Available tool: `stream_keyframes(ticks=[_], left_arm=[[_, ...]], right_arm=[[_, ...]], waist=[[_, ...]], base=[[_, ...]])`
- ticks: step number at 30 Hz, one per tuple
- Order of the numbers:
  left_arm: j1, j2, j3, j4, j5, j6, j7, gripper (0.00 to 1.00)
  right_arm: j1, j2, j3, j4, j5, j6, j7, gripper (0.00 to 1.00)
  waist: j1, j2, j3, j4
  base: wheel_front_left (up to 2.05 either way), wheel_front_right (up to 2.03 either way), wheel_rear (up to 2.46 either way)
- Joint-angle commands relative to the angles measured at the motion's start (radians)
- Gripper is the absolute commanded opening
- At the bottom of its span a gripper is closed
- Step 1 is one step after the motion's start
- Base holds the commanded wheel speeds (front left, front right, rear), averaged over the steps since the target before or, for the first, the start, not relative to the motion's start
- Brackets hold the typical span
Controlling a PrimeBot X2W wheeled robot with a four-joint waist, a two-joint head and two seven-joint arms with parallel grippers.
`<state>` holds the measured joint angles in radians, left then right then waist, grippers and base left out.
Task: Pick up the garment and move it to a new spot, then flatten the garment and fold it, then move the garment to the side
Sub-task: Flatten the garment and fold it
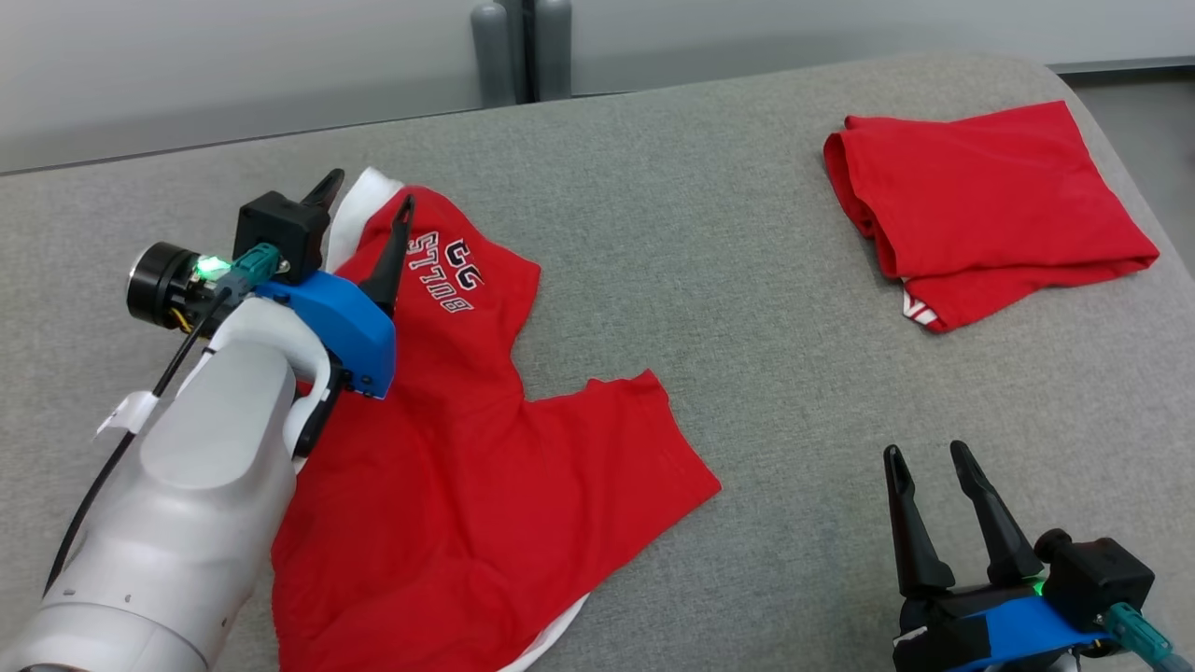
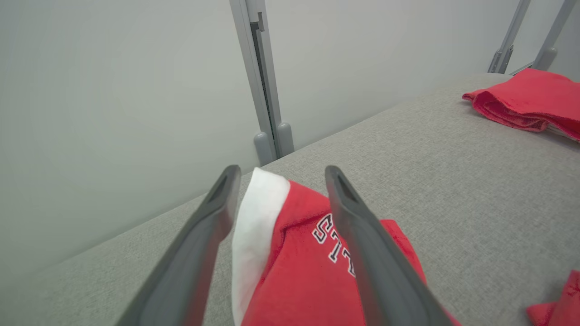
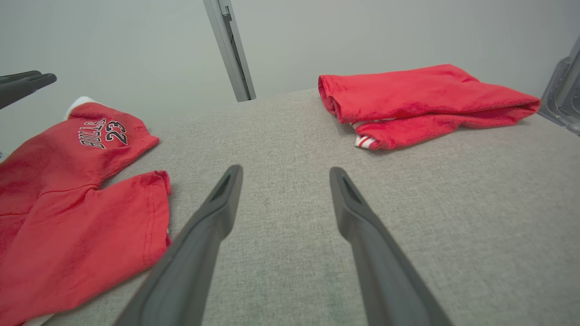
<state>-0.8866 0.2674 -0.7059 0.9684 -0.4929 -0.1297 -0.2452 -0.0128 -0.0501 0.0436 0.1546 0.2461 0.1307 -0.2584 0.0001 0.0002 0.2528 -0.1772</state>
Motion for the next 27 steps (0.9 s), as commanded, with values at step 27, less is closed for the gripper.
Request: stream_keyframes(ticks=[27], left_arm=[[0.774,-0.072,0.509,-0.721,0.226,0.103,-0.019,1.0]], right_arm=[[0.103,-0.001,-0.012,0.002,-0.001,0.0,-0.002,1.0]], waist=[[-0.0001,-0.0002,-0.174,0.207]], base=[[0.0,0.0,0.0]])
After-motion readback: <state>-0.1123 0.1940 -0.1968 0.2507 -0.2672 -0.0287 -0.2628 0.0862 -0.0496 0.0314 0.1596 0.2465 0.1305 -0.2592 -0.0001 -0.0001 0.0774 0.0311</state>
